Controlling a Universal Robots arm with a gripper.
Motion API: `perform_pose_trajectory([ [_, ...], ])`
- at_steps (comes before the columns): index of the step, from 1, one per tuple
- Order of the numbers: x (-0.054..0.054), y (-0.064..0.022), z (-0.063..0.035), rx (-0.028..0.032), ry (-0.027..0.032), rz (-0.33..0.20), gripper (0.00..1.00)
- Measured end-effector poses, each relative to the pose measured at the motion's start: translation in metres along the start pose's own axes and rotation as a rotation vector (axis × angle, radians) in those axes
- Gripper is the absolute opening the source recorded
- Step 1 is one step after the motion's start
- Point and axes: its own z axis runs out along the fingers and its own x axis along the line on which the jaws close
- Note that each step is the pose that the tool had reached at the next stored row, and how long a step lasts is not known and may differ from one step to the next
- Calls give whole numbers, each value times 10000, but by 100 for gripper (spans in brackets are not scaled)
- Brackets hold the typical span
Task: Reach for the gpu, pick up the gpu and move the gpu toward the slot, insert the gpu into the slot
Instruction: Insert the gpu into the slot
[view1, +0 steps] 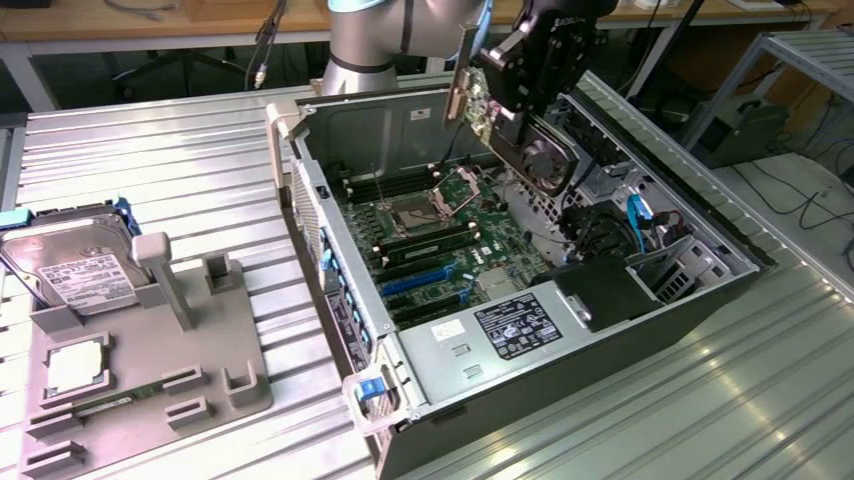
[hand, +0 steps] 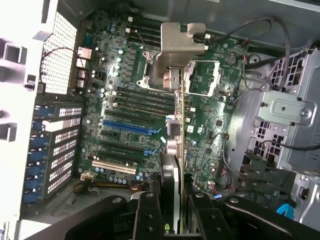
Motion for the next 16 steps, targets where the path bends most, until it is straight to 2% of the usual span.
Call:
perform_pose_trajectory([
  [8,0,-2,0,-14,-36,-1350,27],
  [14,0,-2,0,-18,-46,-1767,27],
  [16,0,-2,0,-21,-54,-2063,27],
])
